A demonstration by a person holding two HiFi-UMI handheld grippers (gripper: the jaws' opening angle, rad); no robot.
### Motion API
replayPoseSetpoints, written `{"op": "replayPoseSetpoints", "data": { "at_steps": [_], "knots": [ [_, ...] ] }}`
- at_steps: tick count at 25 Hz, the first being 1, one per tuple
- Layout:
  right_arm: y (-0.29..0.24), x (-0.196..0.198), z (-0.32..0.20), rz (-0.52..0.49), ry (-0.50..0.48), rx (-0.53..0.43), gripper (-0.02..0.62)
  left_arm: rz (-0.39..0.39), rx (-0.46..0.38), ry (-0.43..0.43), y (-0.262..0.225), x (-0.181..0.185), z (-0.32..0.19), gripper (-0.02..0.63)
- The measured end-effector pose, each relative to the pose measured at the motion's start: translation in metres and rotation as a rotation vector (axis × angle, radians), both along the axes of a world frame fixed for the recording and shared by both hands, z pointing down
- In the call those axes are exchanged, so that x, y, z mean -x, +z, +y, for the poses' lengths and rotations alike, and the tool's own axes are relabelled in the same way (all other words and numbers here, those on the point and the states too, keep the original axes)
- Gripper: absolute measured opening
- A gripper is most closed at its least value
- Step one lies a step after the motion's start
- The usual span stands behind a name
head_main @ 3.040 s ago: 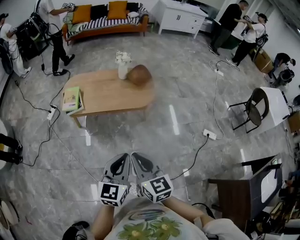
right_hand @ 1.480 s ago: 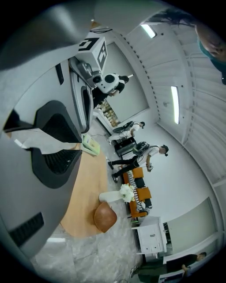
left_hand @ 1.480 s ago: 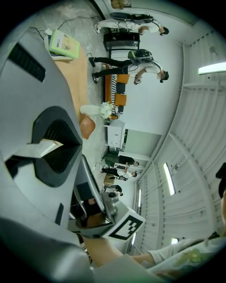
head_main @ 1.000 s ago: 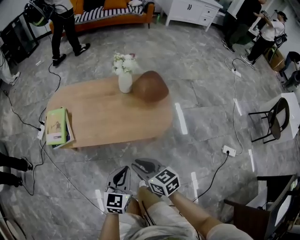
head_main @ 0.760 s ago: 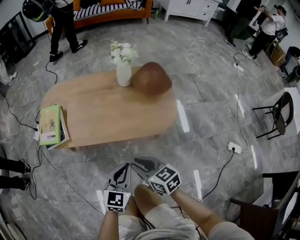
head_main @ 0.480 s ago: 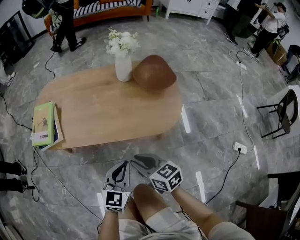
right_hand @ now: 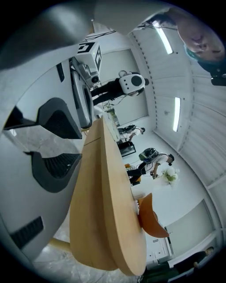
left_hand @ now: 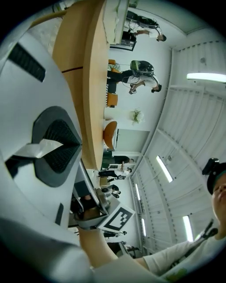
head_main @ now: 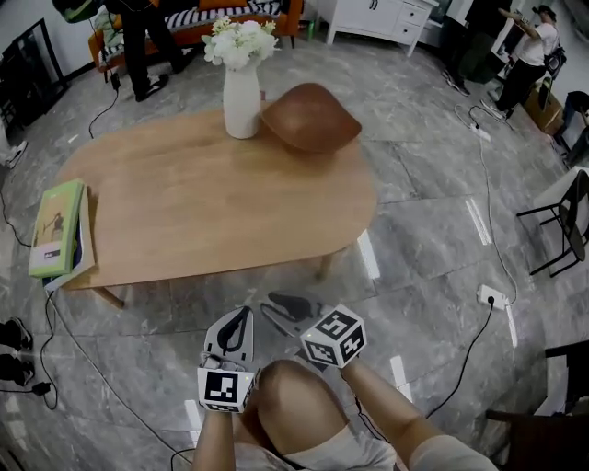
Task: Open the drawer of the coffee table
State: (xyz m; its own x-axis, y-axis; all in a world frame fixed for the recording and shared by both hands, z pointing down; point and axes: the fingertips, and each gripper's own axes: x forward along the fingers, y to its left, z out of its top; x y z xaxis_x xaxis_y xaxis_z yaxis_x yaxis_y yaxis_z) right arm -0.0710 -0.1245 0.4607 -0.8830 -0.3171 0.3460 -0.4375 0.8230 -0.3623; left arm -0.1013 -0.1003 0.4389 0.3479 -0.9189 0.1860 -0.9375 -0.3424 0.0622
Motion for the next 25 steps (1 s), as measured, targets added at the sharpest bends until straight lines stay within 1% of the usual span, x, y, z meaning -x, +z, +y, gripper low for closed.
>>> {"op": "replayPoseSetpoints", "data": {
  "at_steps": [4,8,11,13,17,21,25],
  "knots": [
    [0.025,0.008,-0.004,-0.042,0.004,-0.006,0.081,-0.002,-0.052,-0.002,0.016,0.002,-0.009,0.009],
    [0.047,0.012,-0.010,-0.122,0.034,0.078,0.098,-0.025,-0.059,-0.004,0.029,0.001,-0.015,0.009],
    [0.058,0.015,-0.019,-0.179,0.042,0.135,0.118,-0.014,-0.055,-0.005,0.032,-0.001,-0.020,0.009],
    [0.062,0.018,-0.026,-0.233,0.051,0.172,0.121,-0.015,-0.047,-0.001,0.033,-0.002,-0.024,0.009],
    [0.066,0.022,-0.042,-0.351,0.094,0.263,0.121,-0.050,-0.015,-0.006,0.043,-0.002,-0.032,0.009],
    [0.079,0.020,-0.059,-0.419,0.161,0.343,0.121,-0.060,0.014,-0.017,0.052,0.003,-0.039,0.009],
    [0.088,0.022,-0.072,-0.487,0.184,0.380,0.121,-0.062,0.037,-0.028,0.058,0.010,-0.044,0.009]
  ]
}}
